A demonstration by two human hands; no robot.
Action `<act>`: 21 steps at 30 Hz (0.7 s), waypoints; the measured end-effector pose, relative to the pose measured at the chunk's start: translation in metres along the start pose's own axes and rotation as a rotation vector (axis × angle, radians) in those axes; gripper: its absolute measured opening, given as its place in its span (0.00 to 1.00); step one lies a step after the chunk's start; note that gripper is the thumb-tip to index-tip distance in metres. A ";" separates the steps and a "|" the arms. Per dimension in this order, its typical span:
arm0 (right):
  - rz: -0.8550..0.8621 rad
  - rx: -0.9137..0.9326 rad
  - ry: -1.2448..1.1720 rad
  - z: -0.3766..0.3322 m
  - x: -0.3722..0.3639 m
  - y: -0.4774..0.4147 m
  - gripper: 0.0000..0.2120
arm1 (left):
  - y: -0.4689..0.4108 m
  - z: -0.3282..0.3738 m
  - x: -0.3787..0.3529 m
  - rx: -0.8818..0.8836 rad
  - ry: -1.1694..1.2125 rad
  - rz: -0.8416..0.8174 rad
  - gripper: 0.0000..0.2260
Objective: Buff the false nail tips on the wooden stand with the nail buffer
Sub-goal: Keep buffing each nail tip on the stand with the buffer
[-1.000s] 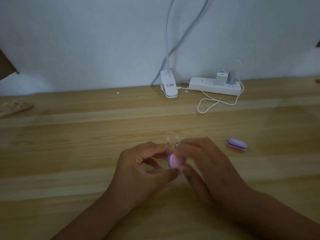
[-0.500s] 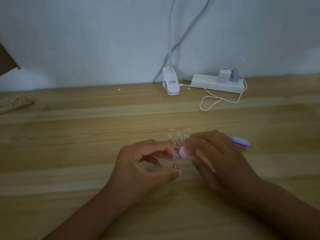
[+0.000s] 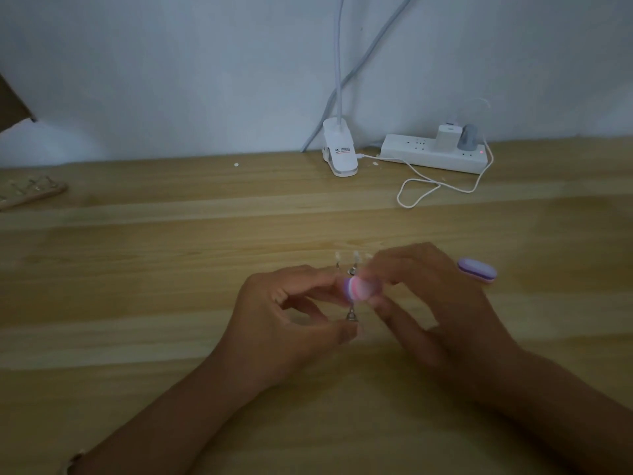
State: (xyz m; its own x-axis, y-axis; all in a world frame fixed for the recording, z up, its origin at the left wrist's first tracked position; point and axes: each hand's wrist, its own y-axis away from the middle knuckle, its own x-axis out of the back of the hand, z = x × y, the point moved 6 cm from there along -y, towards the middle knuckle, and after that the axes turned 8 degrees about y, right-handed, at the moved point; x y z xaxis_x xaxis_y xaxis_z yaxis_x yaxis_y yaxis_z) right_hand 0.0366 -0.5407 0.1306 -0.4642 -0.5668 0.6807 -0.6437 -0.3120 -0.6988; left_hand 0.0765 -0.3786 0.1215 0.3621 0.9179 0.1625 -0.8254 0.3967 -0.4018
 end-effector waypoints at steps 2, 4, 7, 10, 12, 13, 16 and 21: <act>0.002 0.050 0.006 -0.007 -0.004 0.001 0.09 | 0.000 0.000 -0.001 -0.004 0.001 -0.013 0.19; -0.006 0.018 0.036 0.005 -0.002 0.000 0.07 | 0.000 -0.001 0.001 0.012 0.050 0.003 0.18; -0.008 -0.079 -0.023 0.017 0.002 -0.001 0.08 | 0.000 -0.002 0.002 0.038 0.075 0.023 0.16; 0.024 -0.021 -0.098 0.002 -0.002 0.000 0.08 | 0.000 -0.004 0.001 0.061 0.083 0.008 0.20; 0.007 0.029 -0.088 -0.005 -0.004 0.001 0.10 | 0.001 -0.004 -0.001 0.077 0.101 -0.023 0.20; -0.007 0.048 -0.077 -0.005 -0.003 0.002 0.10 | 0.001 -0.005 -0.002 0.090 0.115 -0.037 0.20; -0.025 0.050 -0.045 0.006 0.001 0.001 0.09 | 0.001 -0.008 -0.002 0.148 0.179 -0.035 0.19; 0.026 0.040 -0.092 0.002 0.002 0.002 0.09 | 0.000 -0.009 -0.004 0.177 0.236 -0.032 0.17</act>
State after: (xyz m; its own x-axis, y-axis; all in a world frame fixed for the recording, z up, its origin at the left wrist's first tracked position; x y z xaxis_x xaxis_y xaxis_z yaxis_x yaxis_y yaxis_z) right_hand 0.0353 -0.5438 0.1297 -0.4214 -0.6420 0.6405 -0.6062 -0.3258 -0.7255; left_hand 0.0785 -0.3823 0.1125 0.4624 0.8853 -0.0496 -0.8672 0.4398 -0.2334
